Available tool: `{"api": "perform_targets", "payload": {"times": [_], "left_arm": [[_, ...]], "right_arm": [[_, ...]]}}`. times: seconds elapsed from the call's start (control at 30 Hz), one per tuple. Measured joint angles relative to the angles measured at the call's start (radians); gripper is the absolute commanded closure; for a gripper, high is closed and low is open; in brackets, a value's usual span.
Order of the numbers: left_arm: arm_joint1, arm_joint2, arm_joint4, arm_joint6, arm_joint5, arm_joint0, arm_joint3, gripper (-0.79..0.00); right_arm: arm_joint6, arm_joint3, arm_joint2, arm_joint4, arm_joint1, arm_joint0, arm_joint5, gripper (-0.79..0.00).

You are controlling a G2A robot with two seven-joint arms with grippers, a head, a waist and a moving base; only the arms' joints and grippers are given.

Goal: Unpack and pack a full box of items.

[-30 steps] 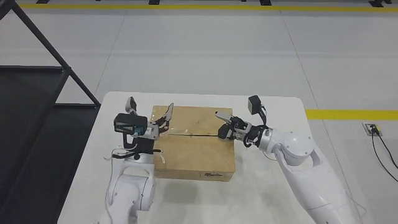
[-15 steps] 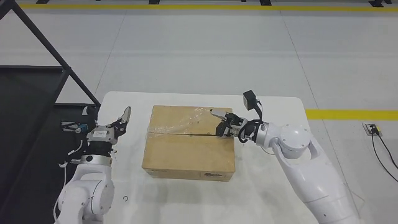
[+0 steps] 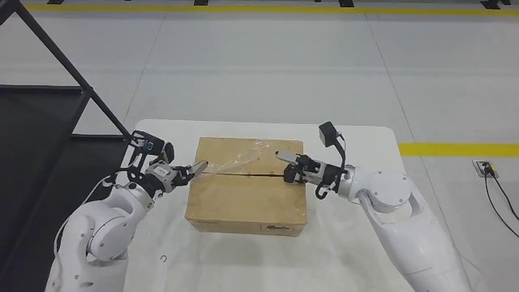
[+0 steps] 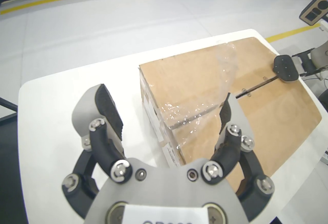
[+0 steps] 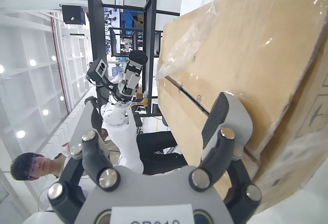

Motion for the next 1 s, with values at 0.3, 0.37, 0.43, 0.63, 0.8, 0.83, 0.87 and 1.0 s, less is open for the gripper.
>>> {"api": "perform_targets", "payload": {"times": [0.3, 0.37, 0.43, 0.63, 0.8, 0.83, 0.87, 1.0], "left_arm": [[0.001, 0.087, 0.157, 0.029, 0.056, -0.095, 0.103, -0.785], [0.0, 0.118, 0.177, 0.019, 0.049, -0.146, 0.153, -0.785], [-0.001, 0.145, 0.19, 0.017, 0.037, -0.187, 0.195, -0.785], [-0.002, 0.217, 0.177, -0.02, -0.057, -0.302, 0.316, -0.785], [-0.004, 0.268, 0.163, -0.081, -0.102, -0.379, 0.389, -0.785], [-0.005, 0.277, 0.158, -0.095, -0.113, -0.392, 0.401, -0.785], [-0.005, 0.288, 0.157, -0.112, -0.123, -0.407, 0.416, -0.785], [-0.006, 0.317, 0.134, -0.146, -0.159, -0.445, 0.459, -0.785]], "right_arm": [[-0.014, -0.011, -0.002, 0.001, 0.0, -0.017, -0.006, -0.785], [-0.017, -0.025, 0.001, 0.001, 0.002, -0.032, -0.011, -0.785], [-0.016, -0.038, 0.004, 0.001, 0.005, -0.045, -0.016, -0.785], [-0.009, -0.085, 0.012, -0.007, 0.011, -0.082, -0.024, -0.785], [-0.008, -0.103, 0.009, -0.013, 0.014, -0.091, -0.023, -0.785], [-0.007, -0.104, 0.007, -0.013, 0.014, -0.091, -0.023, -0.785], [-0.007, -0.104, 0.005, -0.013, 0.014, -0.091, -0.023, -0.785], [-0.008, -0.102, 0.0, -0.009, 0.014, -0.087, -0.025, -0.785]]}}
